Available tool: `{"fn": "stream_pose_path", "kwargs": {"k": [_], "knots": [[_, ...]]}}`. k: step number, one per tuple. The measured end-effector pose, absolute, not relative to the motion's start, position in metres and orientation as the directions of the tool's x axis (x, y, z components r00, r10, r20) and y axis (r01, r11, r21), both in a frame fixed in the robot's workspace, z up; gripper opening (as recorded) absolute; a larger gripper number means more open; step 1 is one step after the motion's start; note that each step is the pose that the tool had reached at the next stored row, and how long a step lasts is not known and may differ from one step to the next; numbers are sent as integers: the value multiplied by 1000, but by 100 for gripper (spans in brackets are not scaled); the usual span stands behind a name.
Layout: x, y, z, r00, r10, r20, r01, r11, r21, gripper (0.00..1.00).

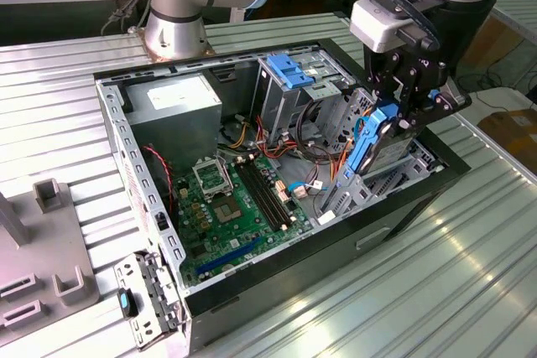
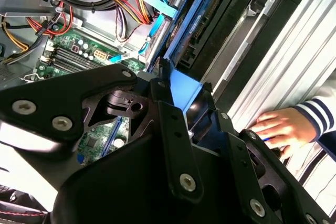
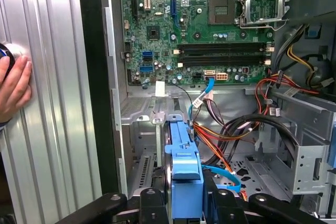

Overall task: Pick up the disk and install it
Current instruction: 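Insert the disk into the insertion slot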

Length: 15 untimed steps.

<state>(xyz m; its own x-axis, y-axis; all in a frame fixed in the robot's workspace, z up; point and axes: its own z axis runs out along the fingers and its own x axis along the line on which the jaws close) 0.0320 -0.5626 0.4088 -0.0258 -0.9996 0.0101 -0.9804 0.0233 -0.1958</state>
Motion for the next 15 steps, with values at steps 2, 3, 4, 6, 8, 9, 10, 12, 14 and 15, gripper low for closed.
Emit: {"fn": "stream_pose_path", "kwargs": {"k": [2, 3, 4, 6, 8, 9, 10, 12, 14, 15], "knots": [[32, -563, 409, -26, -1000, 10, -980, 23, -196, 36], [32, -563, 409, -26, -1000, 10, -980, 23, -196, 36], [32, -563, 409, -26, -1000, 10, -980, 23, -196, 36], [32, -563, 408, -26, -1000, 10, -980, 23, -196, 44], [32, -563, 408, -26, -1000, 10, -980, 23, -196, 44], [33, -563, 408, -26, -1000, 10, -980, 23, -196, 44], [38, -563, 408, -26, -1000, 10, -981, 23, -195, 44], [46, -563, 407, -26, -1000, 10, -981, 23, -193, 44], [55, -563, 405, -26, -1000, 10, -982, 23, -187, 44], [55, -563, 405, -26, -1000, 10, -982, 23, -187, 44]]}}
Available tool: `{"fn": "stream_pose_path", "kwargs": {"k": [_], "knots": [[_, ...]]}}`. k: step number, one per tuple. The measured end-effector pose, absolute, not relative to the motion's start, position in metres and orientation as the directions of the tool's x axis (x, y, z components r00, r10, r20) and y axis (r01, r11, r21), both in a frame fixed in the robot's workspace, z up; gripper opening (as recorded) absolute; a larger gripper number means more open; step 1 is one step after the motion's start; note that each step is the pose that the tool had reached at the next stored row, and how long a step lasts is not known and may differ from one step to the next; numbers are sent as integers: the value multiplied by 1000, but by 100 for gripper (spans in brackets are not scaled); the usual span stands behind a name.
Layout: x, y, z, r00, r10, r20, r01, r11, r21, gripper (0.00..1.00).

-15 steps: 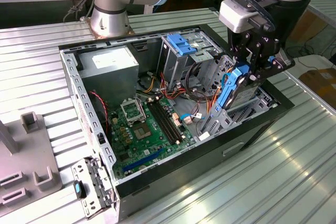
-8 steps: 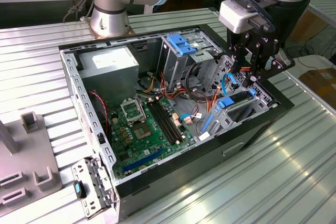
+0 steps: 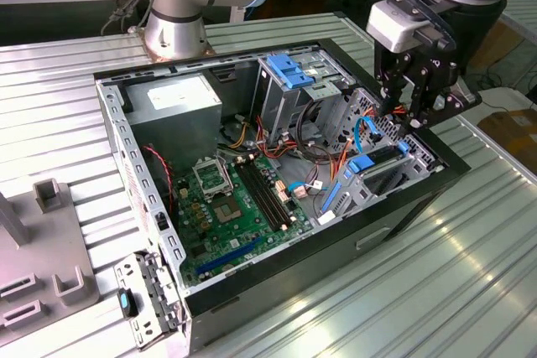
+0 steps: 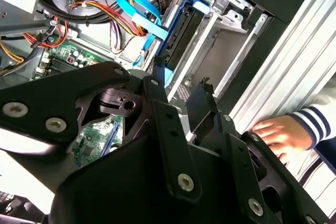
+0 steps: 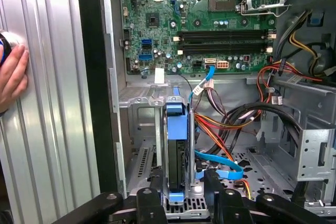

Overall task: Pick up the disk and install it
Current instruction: 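Insert the disk into the insertion slot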

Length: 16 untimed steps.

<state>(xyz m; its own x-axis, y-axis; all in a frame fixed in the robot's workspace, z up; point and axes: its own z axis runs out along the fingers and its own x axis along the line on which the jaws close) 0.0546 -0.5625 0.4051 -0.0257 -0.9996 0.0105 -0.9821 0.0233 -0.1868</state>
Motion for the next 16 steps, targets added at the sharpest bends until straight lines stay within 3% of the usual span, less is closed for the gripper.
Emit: {"fn": "stream_pose_path", "kwargs": {"k": [3, 6, 13, 16], "knots": [[55, -563, 405, -26, -1000, 10, -982, 23, -187, 44], [56, -563, 404, -25, -1000, 12, -992, 23, -122, 44], [67, -560, 398, -28, -999, 27, -994, 25, -106, 44], [72, -560, 393, -31, -999, 28, -997, 28, -76, 44]]}}
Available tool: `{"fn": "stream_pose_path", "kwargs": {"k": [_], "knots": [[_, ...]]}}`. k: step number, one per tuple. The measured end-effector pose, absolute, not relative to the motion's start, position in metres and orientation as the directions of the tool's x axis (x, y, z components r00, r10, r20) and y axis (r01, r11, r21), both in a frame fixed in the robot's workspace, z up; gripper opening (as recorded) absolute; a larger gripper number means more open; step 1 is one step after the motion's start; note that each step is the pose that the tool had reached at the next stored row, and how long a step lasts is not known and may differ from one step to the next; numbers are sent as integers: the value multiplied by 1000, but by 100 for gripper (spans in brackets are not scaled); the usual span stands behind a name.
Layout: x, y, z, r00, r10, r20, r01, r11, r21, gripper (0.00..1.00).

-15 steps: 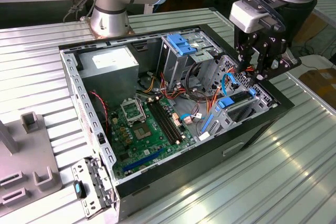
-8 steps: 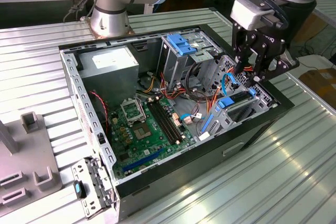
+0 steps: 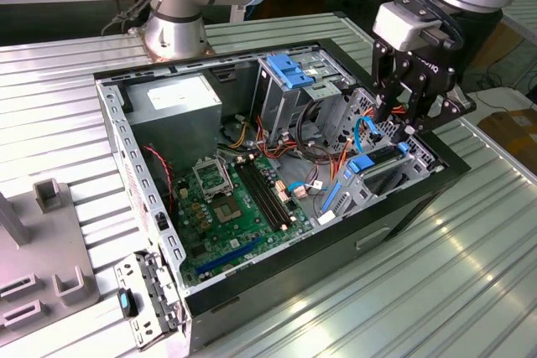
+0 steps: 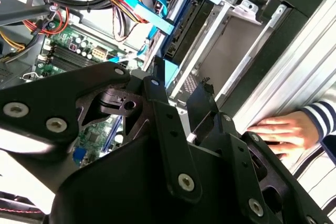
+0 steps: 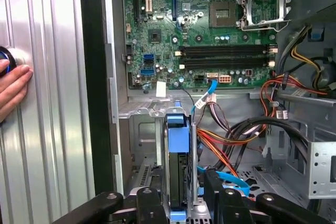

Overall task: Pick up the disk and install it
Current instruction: 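Insert the disk into the insertion slot, then insert the first disk wire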

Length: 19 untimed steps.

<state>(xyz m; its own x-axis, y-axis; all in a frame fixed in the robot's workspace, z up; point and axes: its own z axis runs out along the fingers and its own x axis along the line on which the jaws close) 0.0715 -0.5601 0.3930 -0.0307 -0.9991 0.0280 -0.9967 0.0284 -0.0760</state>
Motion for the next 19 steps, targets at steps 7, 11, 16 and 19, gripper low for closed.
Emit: {"fn": "stream_pose_path", "kwargs": {"k": [7, 11, 16, 19], "knots": [[87, -560, 380, -39, -999, 29, -998, 38, -44, 44], [87, -557, 378, -41, -999, 29, -998, 40, -40, 44], [87, -557, 378, -41, -999, 29, -998, 40, -40, 44], [87, -557, 378, -41, -999, 29, -998, 40, -40, 44]]}}
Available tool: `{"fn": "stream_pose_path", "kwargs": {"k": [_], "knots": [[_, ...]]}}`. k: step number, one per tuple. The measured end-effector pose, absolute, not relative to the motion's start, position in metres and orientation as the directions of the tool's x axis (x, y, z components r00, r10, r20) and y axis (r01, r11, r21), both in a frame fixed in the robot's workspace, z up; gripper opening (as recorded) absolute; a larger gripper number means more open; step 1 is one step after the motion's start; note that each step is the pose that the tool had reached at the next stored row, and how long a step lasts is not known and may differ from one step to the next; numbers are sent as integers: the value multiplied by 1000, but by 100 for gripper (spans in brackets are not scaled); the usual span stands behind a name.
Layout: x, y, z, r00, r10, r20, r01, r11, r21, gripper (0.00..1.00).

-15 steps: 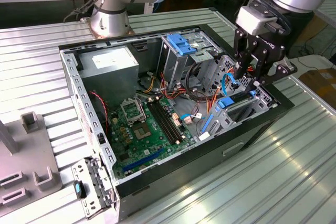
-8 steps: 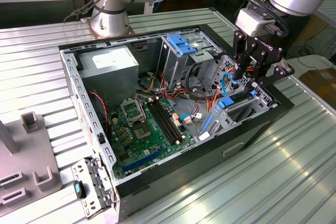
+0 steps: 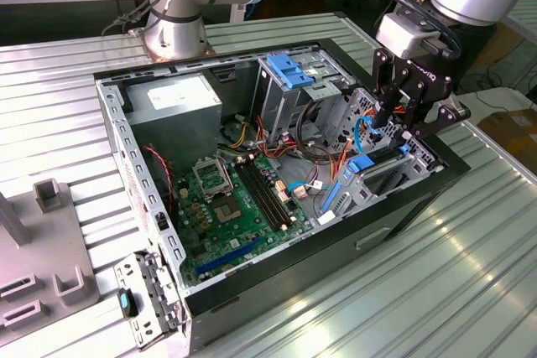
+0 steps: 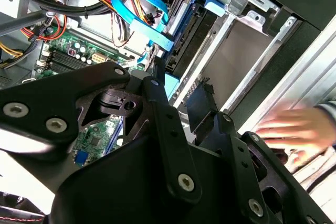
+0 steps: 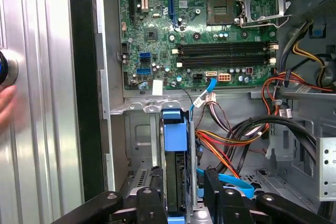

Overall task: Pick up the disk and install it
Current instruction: 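Insert the first disk wire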

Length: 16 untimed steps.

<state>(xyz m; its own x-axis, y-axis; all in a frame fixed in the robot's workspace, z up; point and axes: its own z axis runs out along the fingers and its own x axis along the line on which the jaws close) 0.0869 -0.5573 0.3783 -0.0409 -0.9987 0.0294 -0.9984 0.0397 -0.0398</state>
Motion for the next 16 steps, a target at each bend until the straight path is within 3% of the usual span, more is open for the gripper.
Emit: {"fn": "stream_pose_path", "kwargs": {"k": [16], "knots": [[100, -549, 378, -41, -999, 28, -999, 40, -38, 44]]}}
